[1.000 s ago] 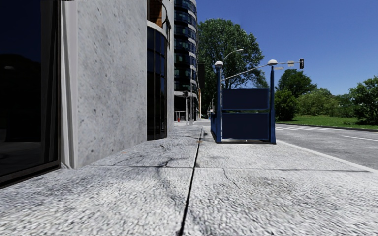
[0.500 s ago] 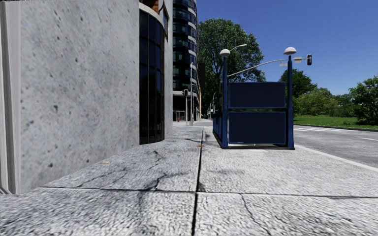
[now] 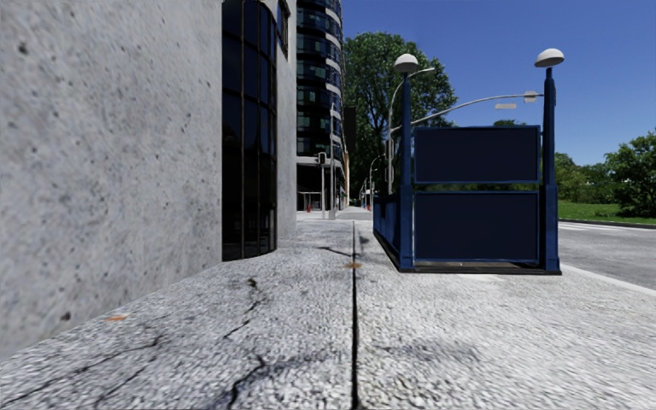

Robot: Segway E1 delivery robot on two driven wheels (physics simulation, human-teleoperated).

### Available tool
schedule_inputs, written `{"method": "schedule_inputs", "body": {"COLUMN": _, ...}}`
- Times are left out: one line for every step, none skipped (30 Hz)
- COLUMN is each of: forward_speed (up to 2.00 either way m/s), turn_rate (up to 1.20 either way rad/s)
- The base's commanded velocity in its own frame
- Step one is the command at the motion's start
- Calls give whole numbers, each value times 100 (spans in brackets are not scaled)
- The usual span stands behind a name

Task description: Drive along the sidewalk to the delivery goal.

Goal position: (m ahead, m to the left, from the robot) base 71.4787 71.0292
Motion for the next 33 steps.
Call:
{"method": "schedule_inputs", "body": {"forward_speed": 200, "turn_rate": 0}}
{"method": "schedule_inputs", "body": {"forward_speed": 200, "turn_rate": 0}}
{"method": "schedule_inputs", "body": {"forward_speed": 200, "turn_rate": 0}}
{"method": "schedule_inputs", "body": {"forward_speed": 200, "turn_rate": 0}}
{"method": "schedule_inputs", "body": {"forward_speed": 200, "turn_rate": 0}}
{"method": "schedule_inputs", "body": {"forward_speed": 200, "turn_rate": 0}}
{"method": "schedule_inputs", "body": {"forward_speed": 200, "turn_rate": 0}}
{"method": "schedule_inputs", "body": {"forward_speed": 200, "turn_rate": 0}}
{"method": "schedule_inputs", "body": {"forward_speed": 200, "turn_rate": 0}}
{"method": "schedule_inputs", "body": {"forward_speed": 200, "turn_rate": 0}}
{"method": "schedule_inputs", "body": {"forward_speed": 200, "turn_rate": 0}}
{"method": "schedule_inputs", "body": {"forward_speed": 200, "turn_rate": 0}}
{"method": "schedule_inputs", "body": {"forward_speed": 200, "turn_rate": 0}}
{"method": "schedule_inputs", "body": {"forward_speed": 200, "turn_rate": 0}}
{"method": "schedule_inputs", "body": {"forward_speed": 200, "turn_rate": 0}}
{"method": "schedule_inputs", "body": {"forward_speed": 200, "turn_rate": 0}}
{"method": "schedule_inputs", "body": {"forward_speed": 200, "turn_rate": 0}}
{"method": "schedule_inputs", "body": {"forward_speed": 200, "turn_rate": 0}}
{"method": "schedule_inputs", "body": {"forward_speed": 200, "turn_rate": 0}}
{"method": "schedule_inputs", "body": {"forward_speed": 200, "turn_rate": 0}}
{"method": "schedule_inputs", "body": {"forward_speed": 200, "turn_rate": 0}}
{"method": "schedule_inputs", "body": {"forward_speed": 200, "turn_rate": 0}}
{"method": "schedule_inputs", "body": {"forward_speed": 200, "turn_rate": 0}}
{"method": "schedule_inputs", "body": {"forward_speed": 200, "turn_rate": 0}}
{"method": "schedule_inputs", "body": {"forward_speed": 200, "turn_rate": 0}}
{"method": "schedule_inputs", "body": {"forward_speed": 200, "turn_rate": 0}}
{"method": "schedule_inputs", "body": {"forward_speed": 200, "turn_rate": 0}}
{"method": "schedule_inputs", "body": {"forward_speed": 200, "turn_rate": 0}}
{"method": "schedule_inputs", "body": {"forward_speed": 200, "turn_rate": 0}}
{"method": "schedule_inputs", "body": {"forward_speed": 200, "turn_rate": 0}}
{"method": "schedule_inputs", "body": {"forward_speed": 200, "turn_rate": 0}}
{"method": "schedule_inputs", "body": {"forward_speed": 200, "turn_rate": 0}}
{"method": "schedule_inputs", "body": {"forward_speed": 200, "turn_rate": 0}}
